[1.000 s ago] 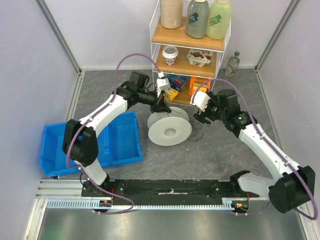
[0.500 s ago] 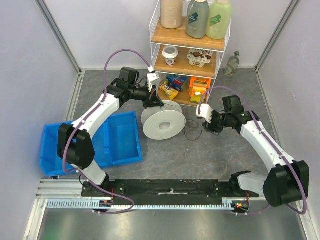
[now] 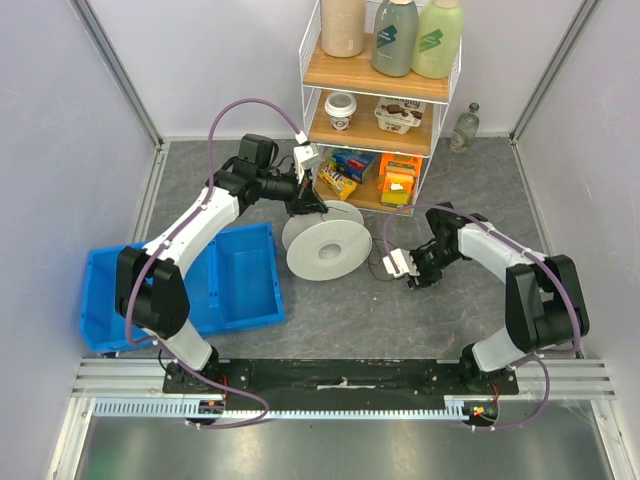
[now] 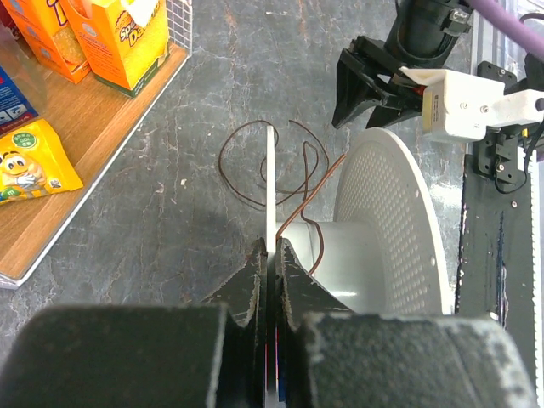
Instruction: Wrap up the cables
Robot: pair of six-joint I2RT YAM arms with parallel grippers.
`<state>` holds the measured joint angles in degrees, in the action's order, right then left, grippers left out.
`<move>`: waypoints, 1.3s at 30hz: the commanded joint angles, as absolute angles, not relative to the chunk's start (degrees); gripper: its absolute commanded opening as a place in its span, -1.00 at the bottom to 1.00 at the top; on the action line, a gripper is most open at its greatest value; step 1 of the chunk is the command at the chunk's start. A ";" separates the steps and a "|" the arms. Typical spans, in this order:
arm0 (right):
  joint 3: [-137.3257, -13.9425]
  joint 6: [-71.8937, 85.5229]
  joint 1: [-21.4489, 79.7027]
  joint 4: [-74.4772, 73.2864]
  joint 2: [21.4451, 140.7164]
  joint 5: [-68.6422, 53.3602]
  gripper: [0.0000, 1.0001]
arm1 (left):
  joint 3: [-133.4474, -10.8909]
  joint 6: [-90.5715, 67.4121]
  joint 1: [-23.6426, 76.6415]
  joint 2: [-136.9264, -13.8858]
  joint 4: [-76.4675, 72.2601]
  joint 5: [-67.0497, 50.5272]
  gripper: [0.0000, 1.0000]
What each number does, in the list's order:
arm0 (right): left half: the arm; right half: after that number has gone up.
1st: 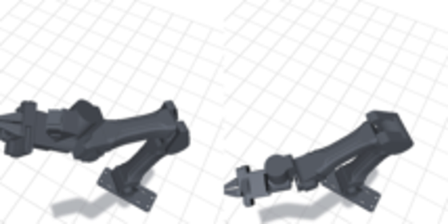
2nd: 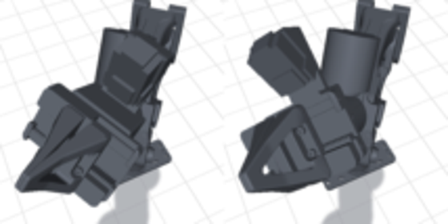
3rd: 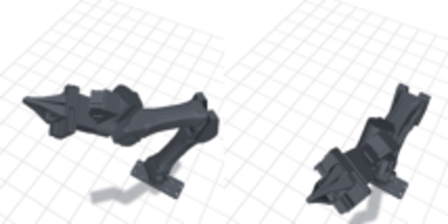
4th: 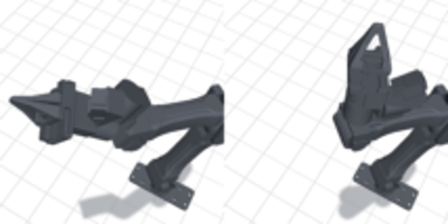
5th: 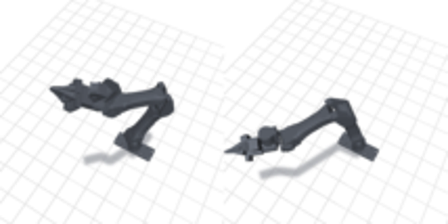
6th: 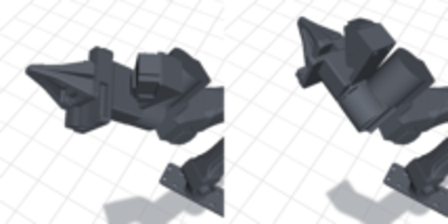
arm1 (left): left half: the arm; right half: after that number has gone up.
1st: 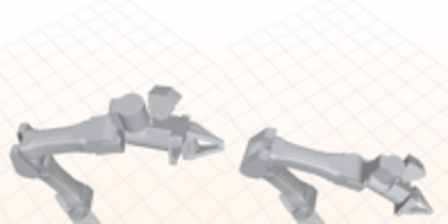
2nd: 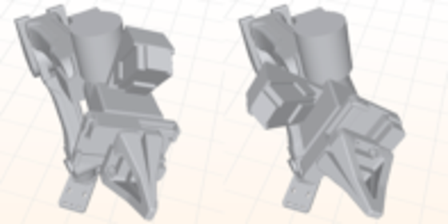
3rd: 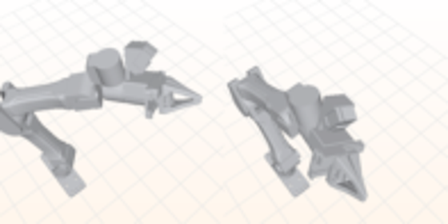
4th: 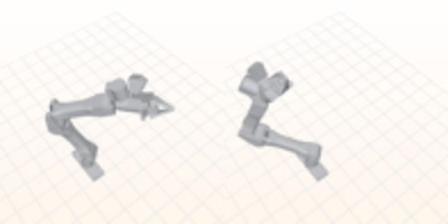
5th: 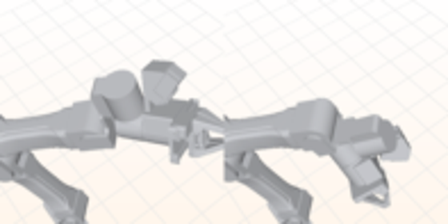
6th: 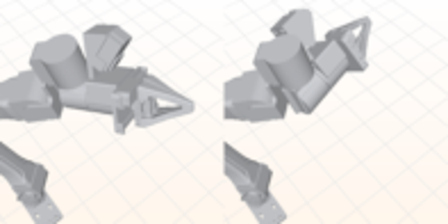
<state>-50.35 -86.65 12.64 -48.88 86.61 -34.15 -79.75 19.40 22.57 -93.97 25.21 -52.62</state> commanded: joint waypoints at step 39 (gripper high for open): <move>-56.78 -92.55 15.21 -55.90 100.11 -27.25 -0.76 | -82.00 16.70 21.71 -94.75 23.47 -55.55 -0.97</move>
